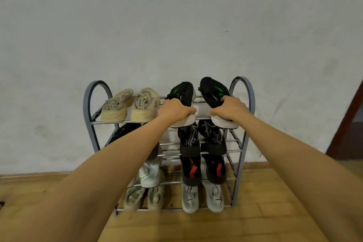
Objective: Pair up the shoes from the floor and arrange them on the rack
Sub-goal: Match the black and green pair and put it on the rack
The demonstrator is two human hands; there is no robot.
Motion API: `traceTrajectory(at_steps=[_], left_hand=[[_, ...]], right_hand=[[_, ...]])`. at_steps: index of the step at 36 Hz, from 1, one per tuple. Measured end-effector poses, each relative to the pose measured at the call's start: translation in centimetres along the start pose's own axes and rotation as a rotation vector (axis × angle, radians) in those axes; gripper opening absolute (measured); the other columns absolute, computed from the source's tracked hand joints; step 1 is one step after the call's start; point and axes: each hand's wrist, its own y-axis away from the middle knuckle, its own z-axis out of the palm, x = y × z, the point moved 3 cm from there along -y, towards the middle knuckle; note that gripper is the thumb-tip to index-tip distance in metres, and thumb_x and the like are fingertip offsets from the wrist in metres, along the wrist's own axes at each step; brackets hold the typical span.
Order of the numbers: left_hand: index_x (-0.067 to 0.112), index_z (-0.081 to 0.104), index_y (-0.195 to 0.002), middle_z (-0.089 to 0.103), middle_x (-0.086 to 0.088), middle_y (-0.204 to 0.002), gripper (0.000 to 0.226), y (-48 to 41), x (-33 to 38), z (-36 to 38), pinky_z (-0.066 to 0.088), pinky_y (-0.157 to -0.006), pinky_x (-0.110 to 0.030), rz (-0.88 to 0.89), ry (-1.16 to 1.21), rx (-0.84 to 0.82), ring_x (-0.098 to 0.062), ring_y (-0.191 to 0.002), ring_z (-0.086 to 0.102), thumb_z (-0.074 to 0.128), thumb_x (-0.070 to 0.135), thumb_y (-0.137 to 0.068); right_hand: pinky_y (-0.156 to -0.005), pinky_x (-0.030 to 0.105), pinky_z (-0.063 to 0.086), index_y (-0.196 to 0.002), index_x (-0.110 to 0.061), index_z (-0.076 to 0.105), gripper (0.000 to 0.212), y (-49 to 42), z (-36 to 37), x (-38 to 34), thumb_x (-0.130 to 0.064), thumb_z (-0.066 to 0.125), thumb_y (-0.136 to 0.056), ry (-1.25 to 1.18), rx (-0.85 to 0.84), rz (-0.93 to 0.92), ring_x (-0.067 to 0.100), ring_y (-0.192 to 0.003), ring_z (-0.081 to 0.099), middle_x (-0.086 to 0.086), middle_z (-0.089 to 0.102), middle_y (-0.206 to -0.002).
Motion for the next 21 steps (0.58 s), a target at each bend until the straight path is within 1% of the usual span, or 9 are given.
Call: traceTrajectory(at_steps=[2,4,6,8,10,13,16,18,21], left_hand=[[0.012,0.046,-0.066,0.059,-0.012,-0.091,0.05,-1.1,0.5,0.3,0.04,-0.058,-0.028,0.004,-0.043,-0.005,-0.027,-0.08,0.058,0.064,0.058,-0.071],[0.009,0.054,-0.079,0.062,-0.015,-0.104,0.053,-2.2,1.0,0.9,0.043,-0.066,-0.031,0.011,-0.084,-0.013,-0.03,-0.092,0.061,0.063,0.061,-0.071],[0.009,0.059,-0.092,0.063,-0.015,-0.109,0.056,-3.2,1.4,1.3,0.044,-0.07,-0.033,0.016,-0.102,-0.019,-0.03,-0.098,0.06,0.063,0.061,-0.071],[0.011,0.056,-0.093,0.064,-0.012,-0.106,0.053,-4.0,1.7,1.6,0.045,-0.072,-0.032,0.02,-0.11,-0.025,-0.029,-0.098,0.059,0.063,0.059,-0.072],[0.012,0.052,-0.091,0.061,-0.009,-0.101,0.05,-4.7,1.8,1.9,0.045,-0.071,-0.031,0.015,-0.114,-0.025,-0.027,-0.094,0.058,0.063,0.058,-0.073],[0.012,0.052,-0.091,0.057,-0.006,-0.093,0.049,-5.4,1.8,2.2,0.043,-0.068,-0.03,0.005,-0.111,-0.036,-0.025,-0.087,0.056,0.063,0.057,-0.074],[0.011,0.055,-0.094,0.059,-0.007,-0.093,0.051,-5.9,1.7,2.7,0.046,-0.07,-0.031,-0.003,-0.107,-0.048,-0.027,-0.091,0.059,0.062,0.057,-0.074],[0.01,0.057,-0.094,0.062,-0.008,-0.096,0.052,-6.2,1.6,3.0,0.047,-0.071,-0.032,-0.004,-0.101,-0.051,-0.027,-0.093,0.06,0.061,0.057,-0.074],[0.01,0.056,-0.089,0.064,-0.01,-0.099,0.051,-6.5,1.6,3.4,0.045,-0.068,-0.031,-0.004,-0.086,-0.04,-0.026,-0.088,0.059,0.059,0.06,-0.077]], right_hand=[[-0.056,0.026,0.039,-0.107,-0.018,0.054,0.049,-1.1,-0.1,0.0,-0.043,0.068,-0.068,0.019,-0.001,0.002,0.024,-0.08,0.054,0.005,0.055,-0.092],[-0.057,0.027,0.038,-0.105,-0.018,0.054,0.047,-2.2,0.0,0.2,-0.043,0.068,-0.068,0.037,-0.004,0.008,0.023,-0.078,0.052,0.002,0.053,-0.085],[-0.059,0.027,0.039,-0.104,-0.018,0.054,0.047,-3.1,0.2,0.4,-0.044,0.068,-0.067,0.041,-0.007,0.016,0.022,-0.077,0.051,0.0,0.05,-0.08],[-0.063,0.03,0.041,-0.107,-0.019,0.053,0.049,-4.0,0.4,0.6,-0.046,0.067,-0.068,0.04,-0.009,0.019,0.024,-0.079,0.051,0.002,0.052,-0.087],[-0.066,0.031,0.043,-0.109,-0.019,0.053,0.052,-4.6,0.6,0.7,-0.049,0.065,-0.068,0.044,-0.007,0.017,0.025,-0.081,0.052,0.003,0.052,-0.091],[-0.064,0.03,0.041,-0.108,-0.02,0.054,0.05,-5.4,0.8,1.1,-0.049,0.064,-0.068,0.044,-0.003,0.018,0.025,-0.08,0.053,0.003,0.053,-0.088],[-0.064,0.029,0.041,-0.108,-0.019,0.056,0.05,-6.0,1.0,1.1,-0.05,0.064,-0.069,0.036,-0.006,0.022,0.025,-0.082,0.054,0.004,0.055,-0.093],[-0.062,0.027,0.04,-0.108,-0.018,0.058,0.05,-6.2,1.2,1.1,-0.049,0.065,-0.069,0.041,-0.001,0.01,0.025,-0.081,0.054,0.005,0.057,-0.094],[-0.053,0.025,0.032,-0.107,-0.017,0.058,0.048,-6.5,1.6,0.8,-0.049,0.064,-0.071,0.063,0.019,-0.009,0.025,-0.081,0.053,0.004,0.057,-0.093]])
